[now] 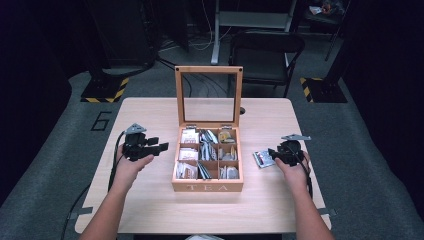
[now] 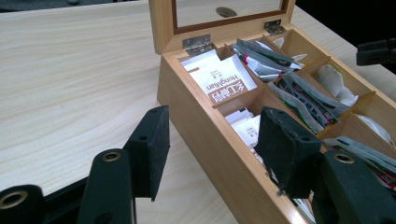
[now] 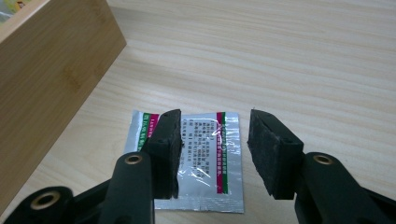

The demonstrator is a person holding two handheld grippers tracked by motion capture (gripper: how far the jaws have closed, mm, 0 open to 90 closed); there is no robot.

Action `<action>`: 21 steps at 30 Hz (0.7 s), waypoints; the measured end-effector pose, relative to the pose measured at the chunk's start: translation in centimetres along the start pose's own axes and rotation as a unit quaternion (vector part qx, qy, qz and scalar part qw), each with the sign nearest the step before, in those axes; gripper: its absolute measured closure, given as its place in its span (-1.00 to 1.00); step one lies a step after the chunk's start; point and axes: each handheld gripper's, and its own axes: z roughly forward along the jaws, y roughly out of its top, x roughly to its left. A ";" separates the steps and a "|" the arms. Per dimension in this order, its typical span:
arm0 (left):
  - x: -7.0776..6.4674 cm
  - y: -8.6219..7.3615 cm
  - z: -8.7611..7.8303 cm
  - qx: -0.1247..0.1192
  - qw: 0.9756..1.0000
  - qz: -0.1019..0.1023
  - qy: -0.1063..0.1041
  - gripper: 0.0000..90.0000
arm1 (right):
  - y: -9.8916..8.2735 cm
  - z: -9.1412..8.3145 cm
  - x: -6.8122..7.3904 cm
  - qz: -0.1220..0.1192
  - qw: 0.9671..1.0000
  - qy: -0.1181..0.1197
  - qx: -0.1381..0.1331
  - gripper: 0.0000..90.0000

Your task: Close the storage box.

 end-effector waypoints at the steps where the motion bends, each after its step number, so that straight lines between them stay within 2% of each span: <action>1: 0.0 0.0 0.0 0.000 1.000 0.000 0.000 -0.03 | 0.1 0.0 0.1 0.001 1.000 0.001 0.002 0.17; 4: 0.0 0.0 0.0 -0.001 1.000 0.000 0.001 -0.03 | 0.3 0.0 0.4 -0.016 1.000 0.005 0.003 0.08; 10: 0.0 0.0 0.0 0.001 1.000 -0.002 0.001 -0.04 | 0.9 -0.2 1.2 -0.035 0.999 0.008 -0.004 -0.03; 20: 0.0 0.0 -0.1 -0.003 1.000 -0.003 0.001 -0.04 | 2.8 -1.3 3.1 -0.068 0.996 0.051 -0.035 0.02; 21: 0.0 0.0 -0.1 -0.002 1.000 -0.003 0.000 -0.04 | 2.9 -1.3 3.3 -0.067 0.996 0.056 -0.030 0.02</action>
